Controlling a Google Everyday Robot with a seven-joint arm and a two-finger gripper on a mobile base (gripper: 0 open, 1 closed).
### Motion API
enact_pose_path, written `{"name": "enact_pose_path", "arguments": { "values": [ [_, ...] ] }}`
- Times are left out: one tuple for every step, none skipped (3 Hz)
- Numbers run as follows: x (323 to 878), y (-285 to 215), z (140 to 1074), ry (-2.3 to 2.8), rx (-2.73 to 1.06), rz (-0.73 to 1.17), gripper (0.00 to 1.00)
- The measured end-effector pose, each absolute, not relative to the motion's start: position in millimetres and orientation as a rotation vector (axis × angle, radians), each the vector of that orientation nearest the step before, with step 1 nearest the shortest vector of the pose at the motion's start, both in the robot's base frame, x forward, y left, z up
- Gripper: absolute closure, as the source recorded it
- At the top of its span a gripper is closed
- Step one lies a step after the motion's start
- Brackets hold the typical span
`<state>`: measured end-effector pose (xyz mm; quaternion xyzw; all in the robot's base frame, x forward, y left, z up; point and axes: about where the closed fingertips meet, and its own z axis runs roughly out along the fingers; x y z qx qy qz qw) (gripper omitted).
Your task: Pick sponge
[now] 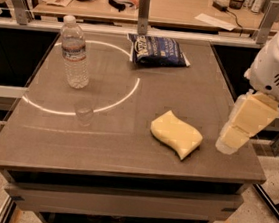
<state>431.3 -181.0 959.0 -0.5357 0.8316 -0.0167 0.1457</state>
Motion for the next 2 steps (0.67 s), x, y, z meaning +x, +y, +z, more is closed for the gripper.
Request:
{"name": "enact_pose_path", "arguments": {
  "values": [
    [432, -175, 949, 2.437, -1.445, 0.028, 0.0],
    [430, -158, 942, 2.449, -1.425, 0.062, 0.0]
  ]
}}
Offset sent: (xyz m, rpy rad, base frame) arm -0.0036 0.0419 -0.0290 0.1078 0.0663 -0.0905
